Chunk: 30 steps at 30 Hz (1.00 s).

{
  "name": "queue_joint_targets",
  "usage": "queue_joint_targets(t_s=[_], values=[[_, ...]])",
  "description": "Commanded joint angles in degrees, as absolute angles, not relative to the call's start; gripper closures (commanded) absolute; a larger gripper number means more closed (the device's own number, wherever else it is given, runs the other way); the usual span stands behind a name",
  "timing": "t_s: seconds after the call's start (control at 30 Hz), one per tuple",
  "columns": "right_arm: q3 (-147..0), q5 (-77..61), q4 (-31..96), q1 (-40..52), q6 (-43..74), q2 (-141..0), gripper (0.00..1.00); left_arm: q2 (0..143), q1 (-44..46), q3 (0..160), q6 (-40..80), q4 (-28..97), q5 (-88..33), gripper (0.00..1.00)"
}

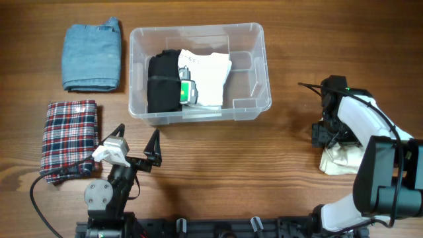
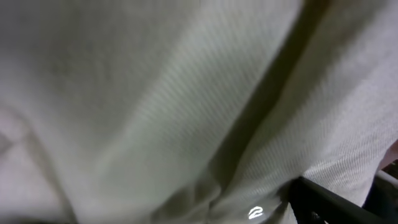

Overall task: Pack container
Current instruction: 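Release the t-shirt and move the right gripper to the cream cloth, then grasp the cream cloth and lower it into the bin's right side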

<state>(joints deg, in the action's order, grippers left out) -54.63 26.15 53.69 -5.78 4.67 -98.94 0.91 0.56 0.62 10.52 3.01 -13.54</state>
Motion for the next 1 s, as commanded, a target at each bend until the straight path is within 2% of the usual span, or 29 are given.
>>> queue_joint_targets(t_s=[0.0, 0.03, 0.07, 0.1, 0.17, 0.2, 0.47, 0.63, 0.8, 0.97], values=[[-54.57, 23.68, 51.51, -5.98, 4.51, -101.06, 0.07, 0.75, 0.10, 0.34, 9.39, 3.07, -13.41, 0.00], [-54.57, 23.31, 50.83, -5.98, 4.51, -101.06, 0.23, 0.75, 0.10, 0.36, 9.39, 3.09, -13.41, 0.00], [-54.57, 23.24, 50.17, -5.98, 4.58, -101.06, 0.42, 0.75, 0.10, 0.34, 9.39, 3.09, -13.39, 0.00], [-54.59, 23.24, 49.95, -5.98, 4.67, -101.03, 0.55, 0.75, 0.10, 0.34, 9.39, 3.07, -13.41, 0.00], [-55.33, 23.24, 50.26, -5.98, 4.71, -101.03, 0.75, 0.75, 0.10, 0.34, 9.39, 3.07, -13.39, 0.00], [-56.05, 23.24, 50.74, -5.98, 4.73, -101.03, 0.78, 0.75, 0.10, 0.34, 9.39, 3.07, -13.41, 0.00], [-70.46, 23.27, 58.33, -5.98, 6.17, -97.93, 0.96, 0.75, 0.10, 0.34, 9.39, 3.07, -13.39, 0.00], [-87.90, 22.13, 65.89, -5.96, 6.46, -93.32, 0.96, 0.75, 0.10, 0.34, 9.39, 3.07, -13.41, 0.00], [-104.27, 11.75, 70.85, -4.99, 7.40, -89.10, 0.96, 0.75, 0.10, 0.34, 9.39, 3.07, -13.41, 0.00], [-111.33, 4.08, 69.82, 3.49, 16.10, -86.43, 0.96, 0.75, 0.10, 0.34, 9.39, 3.07, -13.41, 0.00]])
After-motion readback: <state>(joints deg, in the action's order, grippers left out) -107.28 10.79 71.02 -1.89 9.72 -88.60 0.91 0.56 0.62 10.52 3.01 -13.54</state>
